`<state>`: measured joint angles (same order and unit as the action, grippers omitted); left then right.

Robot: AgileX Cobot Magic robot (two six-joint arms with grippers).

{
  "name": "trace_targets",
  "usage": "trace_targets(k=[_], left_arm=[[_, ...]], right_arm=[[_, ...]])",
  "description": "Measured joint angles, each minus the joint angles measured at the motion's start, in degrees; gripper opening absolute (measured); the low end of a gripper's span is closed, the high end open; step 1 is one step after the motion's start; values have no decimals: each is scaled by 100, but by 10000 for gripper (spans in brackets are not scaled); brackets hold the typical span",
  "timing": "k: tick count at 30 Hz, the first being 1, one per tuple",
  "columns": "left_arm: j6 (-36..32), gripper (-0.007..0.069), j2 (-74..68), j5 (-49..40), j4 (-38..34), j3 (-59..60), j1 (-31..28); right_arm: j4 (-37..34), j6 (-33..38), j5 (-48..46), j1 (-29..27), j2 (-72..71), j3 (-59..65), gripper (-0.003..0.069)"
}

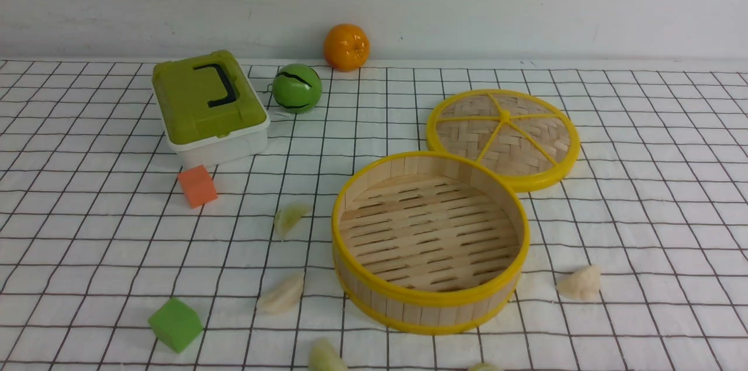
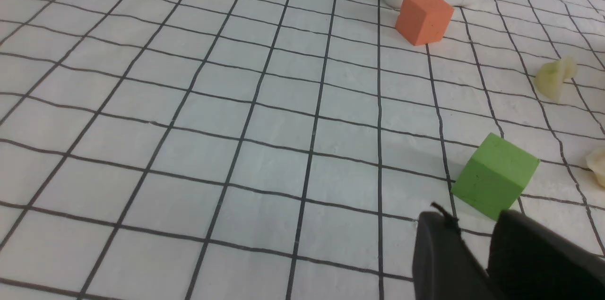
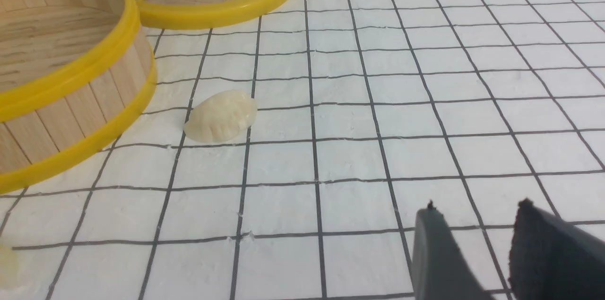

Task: Put the dumplings into the steamer on the table with the white tablecloth.
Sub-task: 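Reach for and grasp a dumpling on the table with the left gripper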

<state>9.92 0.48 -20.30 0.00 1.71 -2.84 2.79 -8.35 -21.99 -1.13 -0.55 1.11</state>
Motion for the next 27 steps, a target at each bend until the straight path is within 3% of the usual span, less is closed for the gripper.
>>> trace_targets(k=[27], left_arm=[[0,183,0,0,0,0,0]], right_arm=[[55,0,0,0,0,0,237]])
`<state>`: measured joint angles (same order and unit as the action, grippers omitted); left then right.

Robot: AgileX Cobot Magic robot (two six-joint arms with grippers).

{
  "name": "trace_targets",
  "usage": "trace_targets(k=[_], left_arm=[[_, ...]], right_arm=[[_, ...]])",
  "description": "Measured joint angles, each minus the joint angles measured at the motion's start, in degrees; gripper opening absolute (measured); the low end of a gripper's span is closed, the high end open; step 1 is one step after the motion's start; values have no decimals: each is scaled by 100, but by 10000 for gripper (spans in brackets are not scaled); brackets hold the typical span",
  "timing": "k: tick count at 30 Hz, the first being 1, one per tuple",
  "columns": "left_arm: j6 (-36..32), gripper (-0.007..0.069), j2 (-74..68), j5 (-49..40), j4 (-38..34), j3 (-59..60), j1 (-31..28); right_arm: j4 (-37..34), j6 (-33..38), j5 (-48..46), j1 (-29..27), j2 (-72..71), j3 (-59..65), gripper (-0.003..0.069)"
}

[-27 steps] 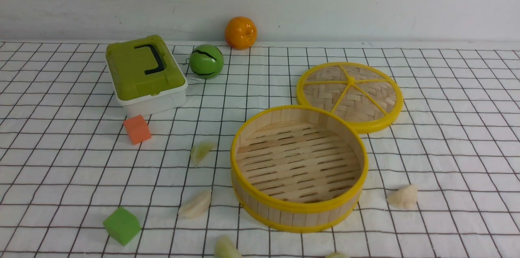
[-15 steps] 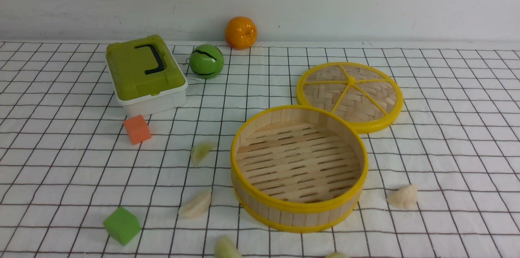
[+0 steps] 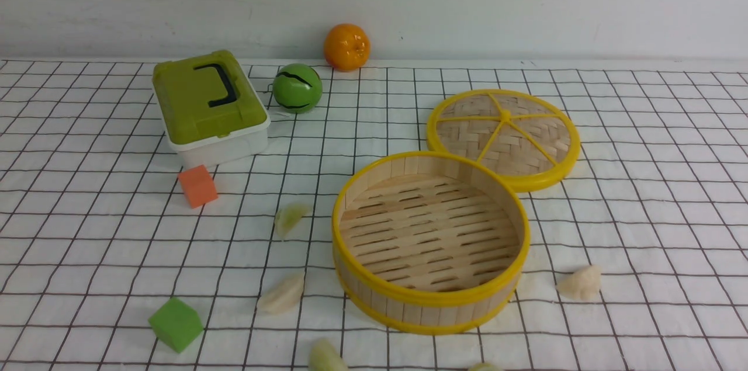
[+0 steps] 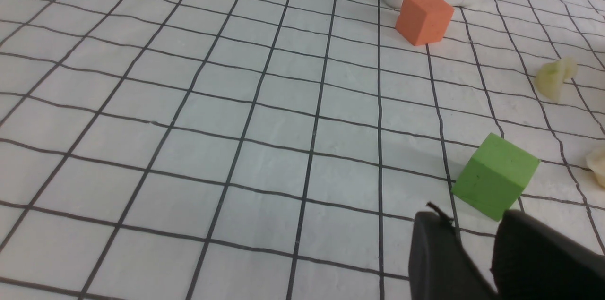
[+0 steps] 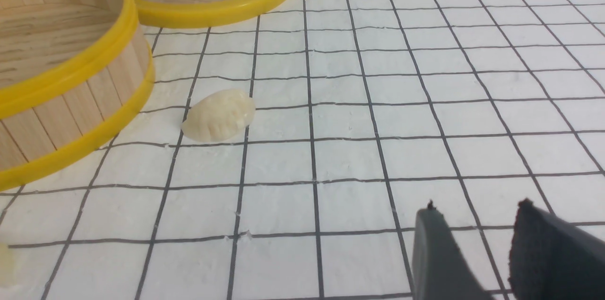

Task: Put the dumplings into the steamer on the table with the white tablecloth.
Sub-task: 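Reach for and grasp a dumpling on the table with the left gripper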

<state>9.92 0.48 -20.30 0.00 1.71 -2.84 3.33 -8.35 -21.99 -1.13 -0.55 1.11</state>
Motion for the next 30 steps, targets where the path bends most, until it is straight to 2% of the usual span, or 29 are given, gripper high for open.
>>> trace_targets(k=[13,19,26,29,30], left_arm=[[0,198,0,0,0,0,0],[0,201,0,0,0,0,0],[0,209,0,224,0,0,0],[105,212,0,479,-479,0,0],[165,212,0,499,-547,0,0]], right_arm=[[115,-5,0,0,0,0,237],[-43,-12,0,0,0,0,237],[-542,-16,0,0,0,0,237],[-1361,-36,0,0,0,0,239],[-1434,-46,0,0,0,0,239]])
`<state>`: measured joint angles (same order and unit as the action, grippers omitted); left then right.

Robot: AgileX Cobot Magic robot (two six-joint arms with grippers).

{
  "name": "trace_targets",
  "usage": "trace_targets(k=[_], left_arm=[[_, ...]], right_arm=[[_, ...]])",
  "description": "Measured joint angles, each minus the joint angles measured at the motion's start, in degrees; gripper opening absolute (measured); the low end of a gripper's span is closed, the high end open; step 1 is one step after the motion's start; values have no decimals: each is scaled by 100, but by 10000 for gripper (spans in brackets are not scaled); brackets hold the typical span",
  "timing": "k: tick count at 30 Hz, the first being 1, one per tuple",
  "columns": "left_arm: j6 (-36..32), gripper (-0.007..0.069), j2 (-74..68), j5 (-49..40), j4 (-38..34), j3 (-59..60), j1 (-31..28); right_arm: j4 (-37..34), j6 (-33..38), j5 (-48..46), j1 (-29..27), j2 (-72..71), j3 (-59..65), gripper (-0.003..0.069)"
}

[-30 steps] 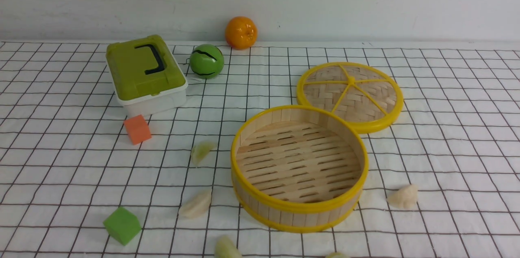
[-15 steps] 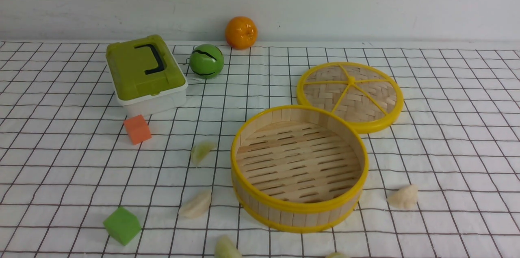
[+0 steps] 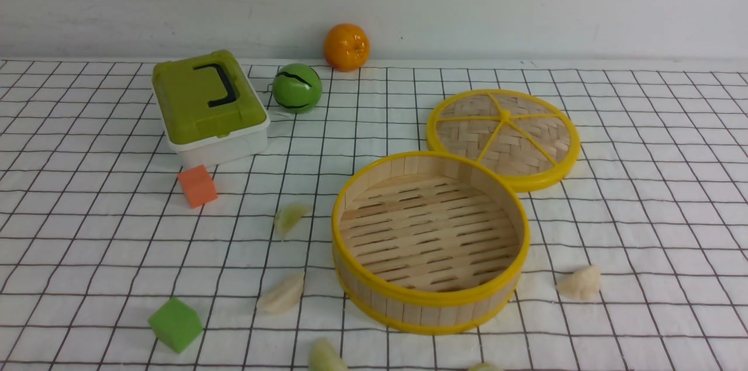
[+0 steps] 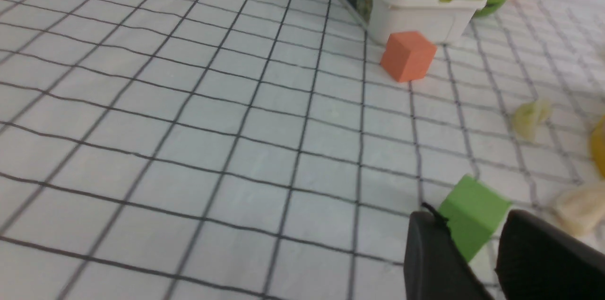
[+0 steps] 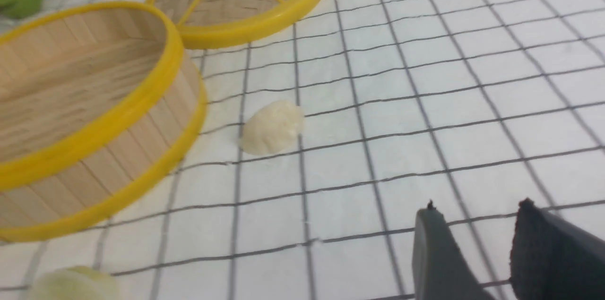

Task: Put the dumplings into the steamer on the table with the white tablecloth.
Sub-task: 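Reach for and grasp a dumpling on the table with the left gripper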

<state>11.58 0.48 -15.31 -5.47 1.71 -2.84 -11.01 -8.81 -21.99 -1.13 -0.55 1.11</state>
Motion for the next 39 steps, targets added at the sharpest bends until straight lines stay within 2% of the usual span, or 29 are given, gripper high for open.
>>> trace_targets(k=[2,5,7,10,14,19,20,22,23,24,25,26,27,28,30,31,32,37,39], left_arm=[[621,216,0,288,-1254,0,0],[2021,218,0,655,-3592,0,0],[2640,218,0,873,-4779,0,0],[2800,218,0,1169,-5644,0,0],[2456,221,0,1309,-5984,0,0],[2130,226,0,910,-6020,-8,0],[1849,227,0,586,-5944,-89,0],[1053,227,0,59,-5718,-417,0],[430,228,0,-184,-5582,-651,0],[323,228,0,-273,-5528,-754,0],[-708,228,0,-655,-5226,-1289,0],[-882,228,-10,-686,-5196,-1342,0],[-1346,225,-131,-885,-4954,-1709,0],[-1511,219,-317,-1026,-4760,-1965,0],[-1665,203,-572,-1173,-4522,-2212,0],[-1772,172,-1060,-1470,-4064,-2601,0],[-1799,145,-1380,-1702,-3739,-2847,0],[-1712,-13,-2710,-3147,-2053,-3983,176],[-1578,-12,-3072,-3558,-1573,-4258,359]], right_arm=[[-1243,-331,-51,0,0,5,239],[-3005,-975,-130,0,0,44,239],[-3752,-1164,-135,0,0,46,239],[-4044,-1113,-114,0,0,46,239],[-4073,-779,-21,0,0,46,239],[-4227,-637,44,0,0,46,239],[-4263,-453,-49,0,0,13,236],[-4276,-27,-320,0,0,-199,230],[-4283,361,-456,0,0,-377,223],[-4283,430,-502,0,0,-460,218],[-4265,1051,-649,0,23,-902,185],[-4251,1178,-664,0,34,-1013,175],[-4185,1623,-728,0,236,-1483,123],[-4087,1856,-765,0,456,-1733,91],[-3952,2067,-877,0,742,-2127,41],[-3710,2347,-1064,0,1215,-2622,-3],[-3449,2533,-1345,0,1585,-2990,-16],[-2521,3091,-3164,0,3364,-4703,-24],[-2353,3127,-3577,45,3711,-4995,-24]])
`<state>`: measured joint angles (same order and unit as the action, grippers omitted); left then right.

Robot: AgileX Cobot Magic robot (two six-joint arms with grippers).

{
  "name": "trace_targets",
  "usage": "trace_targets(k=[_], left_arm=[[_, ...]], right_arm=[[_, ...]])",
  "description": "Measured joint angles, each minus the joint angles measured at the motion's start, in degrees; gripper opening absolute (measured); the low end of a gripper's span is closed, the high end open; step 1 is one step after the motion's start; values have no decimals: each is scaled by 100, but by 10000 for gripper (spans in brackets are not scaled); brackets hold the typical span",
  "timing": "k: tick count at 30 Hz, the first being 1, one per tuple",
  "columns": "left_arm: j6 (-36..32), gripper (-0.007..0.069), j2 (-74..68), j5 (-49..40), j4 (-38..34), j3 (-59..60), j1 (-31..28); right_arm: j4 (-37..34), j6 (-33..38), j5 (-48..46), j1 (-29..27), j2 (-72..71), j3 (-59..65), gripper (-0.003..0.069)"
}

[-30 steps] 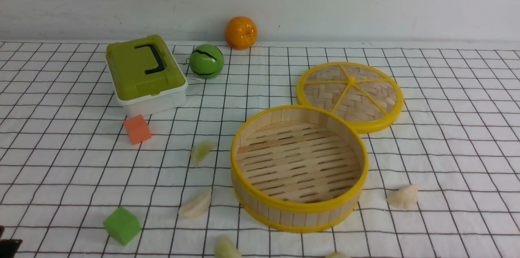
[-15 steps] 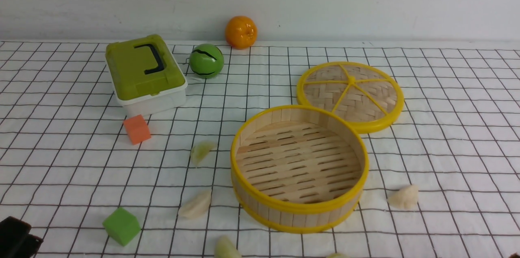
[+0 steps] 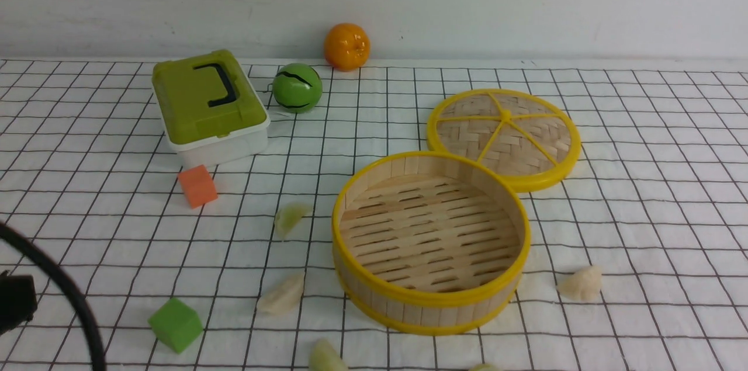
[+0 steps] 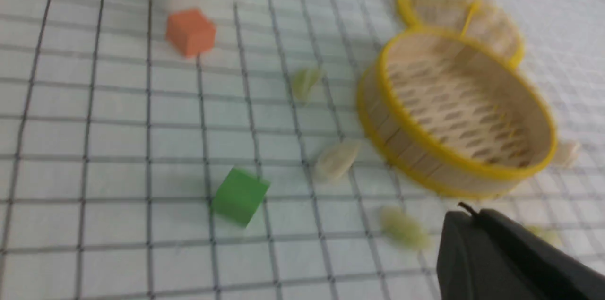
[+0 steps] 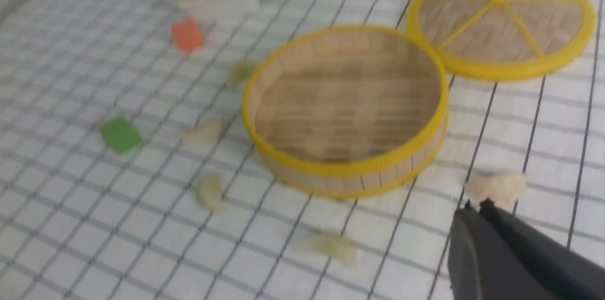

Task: Put the dumplings into the steamer on the table with the white tablecloth.
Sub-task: 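Reach for and grasp a dumpling on the table with the left gripper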

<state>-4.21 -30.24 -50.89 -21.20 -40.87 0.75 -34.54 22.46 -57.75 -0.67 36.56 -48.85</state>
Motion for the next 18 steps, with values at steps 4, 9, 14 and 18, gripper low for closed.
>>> trace_targets(k=[4,9,14,18], left_arm=[[710,-13,-1216,-842,1456,-671,810],[1606,-8,-2524,-977,2475,-1322,1567],[1754,82,-3774,-918,2333,-2068,1715],[1547,268,-4952,-854,1806,-2963,1715]], right_arm=[[677,51,-754,700,931,-554,-22],[1496,-195,-1086,1580,1380,-576,-20],[1830,-515,-1246,2019,1505,-576,-19],[1720,-530,-1278,2070,1505,-578,-15]])
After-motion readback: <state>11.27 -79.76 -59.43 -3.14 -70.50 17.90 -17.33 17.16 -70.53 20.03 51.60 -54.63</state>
